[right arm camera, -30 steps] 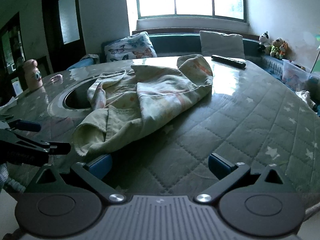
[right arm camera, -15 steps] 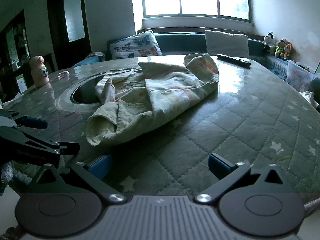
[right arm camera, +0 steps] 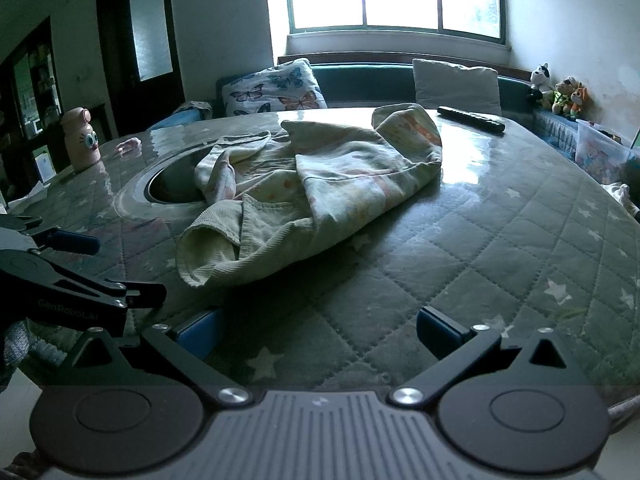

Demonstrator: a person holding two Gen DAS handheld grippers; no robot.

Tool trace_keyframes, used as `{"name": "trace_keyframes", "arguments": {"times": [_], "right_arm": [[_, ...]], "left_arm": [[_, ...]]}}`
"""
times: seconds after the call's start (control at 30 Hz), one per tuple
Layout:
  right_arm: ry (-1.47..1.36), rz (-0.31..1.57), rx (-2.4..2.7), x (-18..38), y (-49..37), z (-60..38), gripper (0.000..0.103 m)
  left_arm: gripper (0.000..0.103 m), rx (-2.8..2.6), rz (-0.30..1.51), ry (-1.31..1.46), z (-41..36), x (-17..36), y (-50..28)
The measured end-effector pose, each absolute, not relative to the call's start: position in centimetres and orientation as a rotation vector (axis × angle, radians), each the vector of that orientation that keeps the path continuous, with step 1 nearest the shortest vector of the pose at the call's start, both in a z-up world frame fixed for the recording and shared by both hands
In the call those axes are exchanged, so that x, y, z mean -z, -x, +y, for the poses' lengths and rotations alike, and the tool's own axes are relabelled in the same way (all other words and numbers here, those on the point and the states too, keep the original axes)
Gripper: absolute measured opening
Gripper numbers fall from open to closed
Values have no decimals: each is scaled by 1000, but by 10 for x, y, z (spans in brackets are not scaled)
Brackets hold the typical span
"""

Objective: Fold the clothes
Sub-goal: 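Move both grippers toward the crumpled pale green shirt on the table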

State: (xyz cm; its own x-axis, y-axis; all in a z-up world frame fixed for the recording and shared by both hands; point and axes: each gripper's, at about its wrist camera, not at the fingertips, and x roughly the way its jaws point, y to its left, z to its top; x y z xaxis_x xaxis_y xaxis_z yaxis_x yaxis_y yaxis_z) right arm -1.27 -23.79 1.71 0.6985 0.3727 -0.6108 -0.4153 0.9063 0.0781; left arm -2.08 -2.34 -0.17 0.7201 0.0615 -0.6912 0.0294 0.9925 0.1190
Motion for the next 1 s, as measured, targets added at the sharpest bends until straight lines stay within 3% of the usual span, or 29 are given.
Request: {"name": "trace_keyframes", "arguments": {"times": [1.0], "right_arm": [[93,566,-449,-59,-1,-236,103]], "left_arm": [[103,-21,743,-131,-16,-11,-3]]}}
